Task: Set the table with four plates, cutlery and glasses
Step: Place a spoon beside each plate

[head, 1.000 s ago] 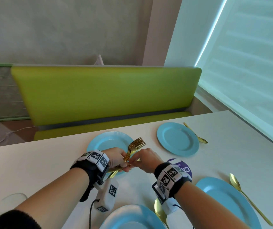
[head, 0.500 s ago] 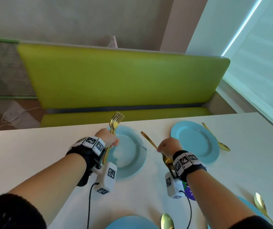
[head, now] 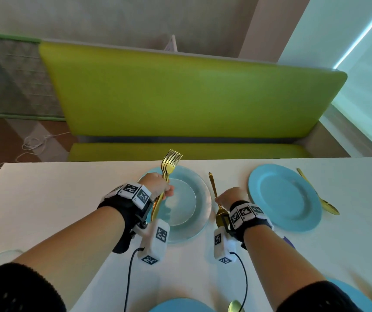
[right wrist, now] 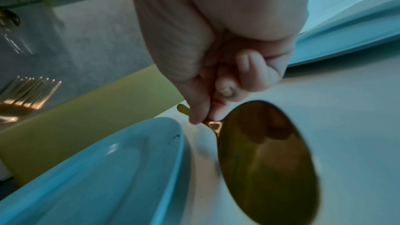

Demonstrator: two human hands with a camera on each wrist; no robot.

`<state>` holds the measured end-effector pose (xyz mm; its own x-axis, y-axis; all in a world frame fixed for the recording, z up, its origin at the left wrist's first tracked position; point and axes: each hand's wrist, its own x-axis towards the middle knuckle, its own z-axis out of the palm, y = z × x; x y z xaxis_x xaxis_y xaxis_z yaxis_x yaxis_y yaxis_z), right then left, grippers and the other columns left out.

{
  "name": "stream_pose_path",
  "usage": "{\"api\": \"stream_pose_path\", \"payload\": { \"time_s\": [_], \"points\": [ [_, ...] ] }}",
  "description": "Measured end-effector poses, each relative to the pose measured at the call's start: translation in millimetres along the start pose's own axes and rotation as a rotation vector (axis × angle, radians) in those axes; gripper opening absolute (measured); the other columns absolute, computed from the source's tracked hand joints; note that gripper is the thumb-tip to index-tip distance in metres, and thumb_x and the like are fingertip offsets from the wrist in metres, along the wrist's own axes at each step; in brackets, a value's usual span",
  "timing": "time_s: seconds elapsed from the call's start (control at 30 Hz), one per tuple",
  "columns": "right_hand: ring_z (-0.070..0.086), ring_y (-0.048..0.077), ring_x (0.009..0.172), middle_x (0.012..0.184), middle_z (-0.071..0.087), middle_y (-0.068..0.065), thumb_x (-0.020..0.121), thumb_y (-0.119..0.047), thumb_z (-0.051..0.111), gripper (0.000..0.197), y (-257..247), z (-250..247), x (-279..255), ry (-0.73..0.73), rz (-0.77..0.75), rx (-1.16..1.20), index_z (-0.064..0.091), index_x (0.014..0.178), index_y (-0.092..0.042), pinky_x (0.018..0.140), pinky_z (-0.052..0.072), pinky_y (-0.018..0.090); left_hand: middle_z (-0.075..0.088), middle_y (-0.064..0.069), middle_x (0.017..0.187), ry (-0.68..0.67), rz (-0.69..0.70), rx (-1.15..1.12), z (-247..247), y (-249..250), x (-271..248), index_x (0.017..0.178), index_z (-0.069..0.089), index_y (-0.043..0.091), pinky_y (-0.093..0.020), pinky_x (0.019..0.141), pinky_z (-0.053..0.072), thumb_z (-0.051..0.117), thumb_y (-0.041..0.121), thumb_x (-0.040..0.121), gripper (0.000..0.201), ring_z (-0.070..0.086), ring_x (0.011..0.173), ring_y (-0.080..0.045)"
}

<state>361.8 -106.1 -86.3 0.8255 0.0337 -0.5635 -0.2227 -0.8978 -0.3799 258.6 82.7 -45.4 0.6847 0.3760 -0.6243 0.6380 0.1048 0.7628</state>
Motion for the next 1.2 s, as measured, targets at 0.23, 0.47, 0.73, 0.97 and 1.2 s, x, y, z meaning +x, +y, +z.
{"api": "stream_pose_path", "payload": {
  "time_s": [0.23,0.47,0.73,0.97,1.2],
  "points": [
    [0.043,0.011,0.052,0.063,0.049,-0.001,0.085,-0.029,0.062,0.024,-6,5,6,0.079,0.066,-0.116,0.058,0.07,-0.011,0.039,0.026,0.021,0.062,-0.009,0.076,0.008,0.004,-0.039,4,3,7,0.078,0.048,0.006,-0.022,0.052,0.04,0.046,-0.007,0.092,0.019,0.059,0.064,-0.016],
    [0.04,0.01,0.048,0.058,0.046,-0.002,0.082,-0.028,0.063,0.032,-7,7,14,0.089,0.029,-0.209,0.048,0.058,-0.013,0.038,0.024,0.021,0.06,-0.008,0.077,0.021,-0.02,-0.055,12,5,12,0.076,0.044,0.01,-0.023,0.054,0.039,0.043,-0.009,0.092,0.025,0.059,0.066,-0.017],
    [0.049,0.009,0.05,0.058,0.053,-0.004,0.08,-0.039,0.067,0.024,-6,8,19,0.047,0.02,-0.237,0.065,0.075,-0.016,0.038,0.026,0.019,0.06,-0.01,0.08,0.024,-0.035,-0.042,17,10,11,0.075,0.043,0.01,-0.022,0.055,0.04,0.04,-0.011,0.091,0.027,0.059,0.068,-0.017],
    [0.071,0.021,0.09,0.096,0.074,0.004,0.082,-0.038,0.065,0.034,-5,0,16,0.059,-0.042,-0.164,0.072,0.097,-0.008,0.075,0.057,0.028,0.057,-0.01,0.075,0.012,-0.022,-0.01,19,9,10,0.126,0.045,-0.005,-0.021,0.047,0.039,0.038,-0.018,0.088,0.041,0.058,0.063,-0.018],
    [0.064,0.024,0.102,0.105,0.071,0.007,0.089,-0.031,0.06,0.028,-12,-21,-9,0.161,-0.251,-0.119,0.072,0.1,-0.009,0.088,0.053,0.03,0.059,-0.01,0.069,0.005,0.006,0.083,27,9,10,0.071,0.054,0.005,-0.029,0.06,0.044,0.053,-0.014,0.085,0.024,0.056,0.068,-0.023]
  ]
}}
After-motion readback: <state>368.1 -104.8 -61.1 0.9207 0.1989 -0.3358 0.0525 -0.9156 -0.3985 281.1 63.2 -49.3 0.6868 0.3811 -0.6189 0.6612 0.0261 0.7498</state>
